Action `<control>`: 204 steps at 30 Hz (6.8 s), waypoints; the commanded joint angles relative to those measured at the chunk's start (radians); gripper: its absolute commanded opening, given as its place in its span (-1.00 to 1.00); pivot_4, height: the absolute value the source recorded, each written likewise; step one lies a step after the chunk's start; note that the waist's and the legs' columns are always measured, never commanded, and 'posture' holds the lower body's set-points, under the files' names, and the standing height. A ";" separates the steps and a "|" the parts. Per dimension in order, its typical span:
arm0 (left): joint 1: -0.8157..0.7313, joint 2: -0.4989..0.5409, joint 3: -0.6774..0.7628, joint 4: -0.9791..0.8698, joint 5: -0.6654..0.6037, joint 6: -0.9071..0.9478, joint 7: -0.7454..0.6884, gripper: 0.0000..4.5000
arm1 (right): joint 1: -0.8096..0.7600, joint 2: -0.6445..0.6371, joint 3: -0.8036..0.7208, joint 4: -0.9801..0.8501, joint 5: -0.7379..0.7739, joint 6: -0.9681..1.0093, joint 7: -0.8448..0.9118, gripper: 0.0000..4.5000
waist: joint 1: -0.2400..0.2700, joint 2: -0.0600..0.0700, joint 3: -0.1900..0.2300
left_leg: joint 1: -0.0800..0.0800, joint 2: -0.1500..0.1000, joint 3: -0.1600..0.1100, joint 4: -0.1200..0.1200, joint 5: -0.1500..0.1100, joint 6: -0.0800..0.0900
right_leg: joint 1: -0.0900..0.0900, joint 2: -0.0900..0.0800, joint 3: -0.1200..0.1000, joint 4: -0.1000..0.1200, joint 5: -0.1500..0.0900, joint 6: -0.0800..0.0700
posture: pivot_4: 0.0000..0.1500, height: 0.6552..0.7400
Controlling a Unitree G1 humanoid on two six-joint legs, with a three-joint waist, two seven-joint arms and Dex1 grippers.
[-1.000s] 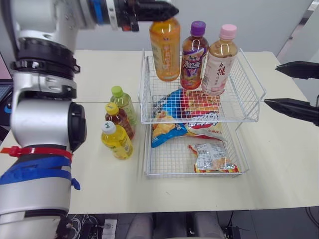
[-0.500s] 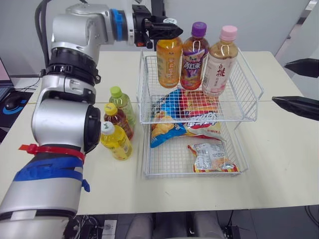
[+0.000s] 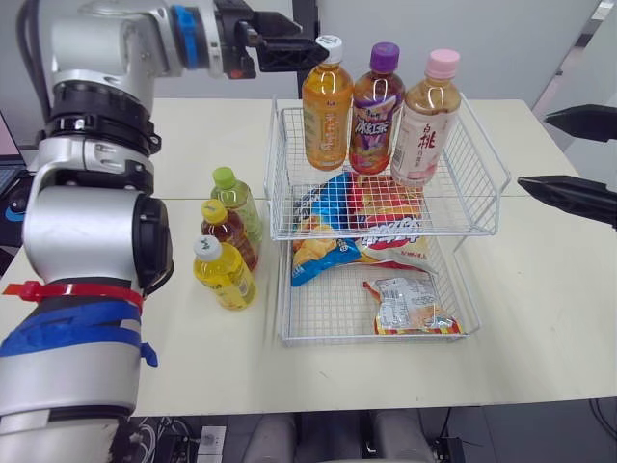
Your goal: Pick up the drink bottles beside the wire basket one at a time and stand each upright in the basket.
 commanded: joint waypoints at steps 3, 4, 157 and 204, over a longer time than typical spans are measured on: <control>-0.042 0.052 0.040 -0.097 -0.001 0.025 0.027 0.99 | -0.040 -0.010 0.038 0.001 -0.014 -0.040 -0.013 1.00 | 0.000 0.000 0.000 | 0.000 0.000 0.000 0.000 0.000 0.000 | 0.000 0.000 0.000 0.000 0.000 0.000 | 1.00 1.00; -0.040 0.060 0.043 -0.101 0.005 0.020 0.042 0.99 | -0.046 -0.011 0.052 0.004 -0.020 -0.046 -0.010 1.00 | 0.000 0.000 0.000 | 0.000 0.000 0.000 0.000 0.000 0.000 | 0.000 0.000 0.000 0.000 0.000 0.000 | 1.00 1.00; 2.097 1.654 1.181 -0.628 -1.746 -0.243 0.132 -0.38 | -0.313 0.200 0.330 0.077 -0.141 -0.134 0.238 1.00 | -0.025 0.003 0.002 | 0.001 0.002 0.007 -0.005 0.000 0.000 | -0.005 0.002 0.003 -0.002 -0.001 0.001 | 1.00 1.00; 2.711 1.654 1.485 -1.095 -1.624 -0.721 0.683 -0.38 | -0.075 0.016 0.129 -0.022 -0.091 -0.049 0.122 1.00 | -0.024 0.006 0.003 | 0.002 0.000 0.010 -0.004 0.000 0.000 | -0.003 0.003 0.005 -0.001 0.001 -0.002 | 1.00 1.00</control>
